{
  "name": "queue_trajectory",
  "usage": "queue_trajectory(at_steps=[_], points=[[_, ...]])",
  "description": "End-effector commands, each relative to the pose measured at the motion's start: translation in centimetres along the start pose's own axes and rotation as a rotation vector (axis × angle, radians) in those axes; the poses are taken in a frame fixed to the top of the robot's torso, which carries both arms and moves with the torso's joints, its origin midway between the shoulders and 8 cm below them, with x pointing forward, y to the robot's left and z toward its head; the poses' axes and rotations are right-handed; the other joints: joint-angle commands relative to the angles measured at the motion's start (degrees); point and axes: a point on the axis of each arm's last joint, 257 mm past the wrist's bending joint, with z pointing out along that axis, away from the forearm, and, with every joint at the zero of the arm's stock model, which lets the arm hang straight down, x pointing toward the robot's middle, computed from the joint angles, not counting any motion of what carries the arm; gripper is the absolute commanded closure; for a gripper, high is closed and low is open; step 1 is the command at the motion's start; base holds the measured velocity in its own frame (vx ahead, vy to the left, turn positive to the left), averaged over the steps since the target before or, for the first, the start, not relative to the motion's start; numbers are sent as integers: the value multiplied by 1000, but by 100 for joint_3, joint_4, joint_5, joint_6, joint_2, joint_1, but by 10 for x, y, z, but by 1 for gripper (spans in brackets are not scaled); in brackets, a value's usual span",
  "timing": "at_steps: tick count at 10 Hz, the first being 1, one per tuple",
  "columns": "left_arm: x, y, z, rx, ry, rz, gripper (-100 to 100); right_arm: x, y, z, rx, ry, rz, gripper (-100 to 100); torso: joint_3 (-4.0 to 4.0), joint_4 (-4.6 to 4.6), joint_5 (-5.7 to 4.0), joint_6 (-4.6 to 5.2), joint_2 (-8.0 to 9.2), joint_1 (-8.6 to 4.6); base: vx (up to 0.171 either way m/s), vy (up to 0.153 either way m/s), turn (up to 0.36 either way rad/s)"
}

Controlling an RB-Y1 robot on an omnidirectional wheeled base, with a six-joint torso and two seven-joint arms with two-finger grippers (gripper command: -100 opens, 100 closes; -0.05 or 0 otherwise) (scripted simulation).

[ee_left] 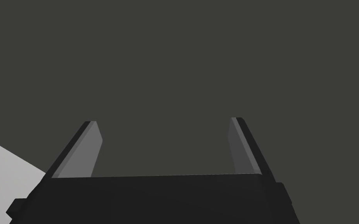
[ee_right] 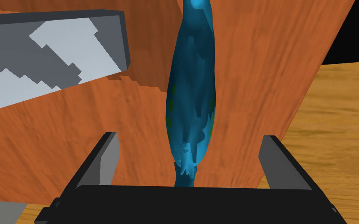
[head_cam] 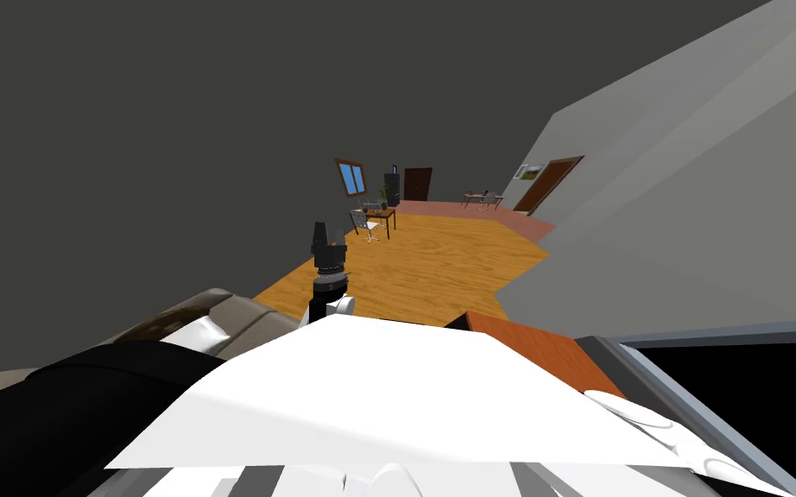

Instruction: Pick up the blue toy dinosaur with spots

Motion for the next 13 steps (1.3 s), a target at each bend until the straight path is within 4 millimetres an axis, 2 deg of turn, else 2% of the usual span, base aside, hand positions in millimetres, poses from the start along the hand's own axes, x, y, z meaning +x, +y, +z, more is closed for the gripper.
queue_trajectory(at_steps=[1,2,3,7,8,9,13], points=[[0,0,0,0,0,0,0,7,7,0,6,3,18,-100,0,0,0,0,0,0,-27,-54,72],[0,0,0,0,0,0,0,4,5,-1,1,3,9,-100,1,0,0,1,2,-2,-12,-26,15],[0,0,0,0,0,0,0,4,5,-1,4,2,12,100,-1,0,0,1,-2,6,0,0,0],[0,0,0,0,0,0,0,4,7,-1,0,2,12,100,-6,-3,-2,3,-9,-1,0,0,0],[0,0,0,0,0,0,0,5,7,-1,0,2,12,0,-6,-3,-1,3,-10,-1,0,0,0],[0,0,0,0,0,0,0,-3,2,1,-9,-2,-5,100,-6,-3,-1,3,-10,-1,14,36,-106],[0,0,0,0,0,0,0,-9,-16,-2,-2,-2,-23,100,-12,-5,3,3,-20,16,24,55,-59]])
